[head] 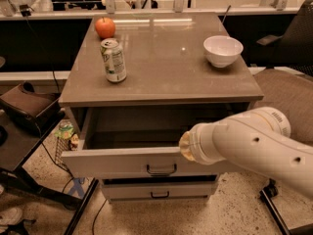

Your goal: Open top drawer

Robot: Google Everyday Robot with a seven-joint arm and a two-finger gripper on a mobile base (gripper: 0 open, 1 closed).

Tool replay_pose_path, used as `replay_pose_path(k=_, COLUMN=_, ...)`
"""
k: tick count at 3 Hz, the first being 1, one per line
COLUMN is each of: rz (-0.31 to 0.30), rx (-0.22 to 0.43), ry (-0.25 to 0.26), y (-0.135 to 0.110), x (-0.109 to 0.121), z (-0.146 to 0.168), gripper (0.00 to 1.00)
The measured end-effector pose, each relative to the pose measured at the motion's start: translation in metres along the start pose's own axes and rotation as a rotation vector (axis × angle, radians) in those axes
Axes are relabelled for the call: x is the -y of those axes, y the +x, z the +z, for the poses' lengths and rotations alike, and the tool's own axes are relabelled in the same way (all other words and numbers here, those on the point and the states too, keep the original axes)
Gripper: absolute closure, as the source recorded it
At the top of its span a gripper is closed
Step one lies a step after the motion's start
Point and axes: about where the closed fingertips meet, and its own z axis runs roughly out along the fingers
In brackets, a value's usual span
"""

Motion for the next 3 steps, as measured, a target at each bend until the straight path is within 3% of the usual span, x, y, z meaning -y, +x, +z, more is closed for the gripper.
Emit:
replay_pose_path(k=1, rz=-0.009, rx=0.022, ry=0.009, y=0.021, x=0.027, z=0.005, gripper=1.0)
replay_pose_path(k=2, rz=-0.003, rx=-0.001, ry=-0.025, y=0.068, x=0.042, z=0.059, gripper=1.0)
replay_pose_path(k=3, rz=-0.003, rx=-0.001, ry=-0.025, y=0.068, x=0.042, z=0.059, gripper=1.0)
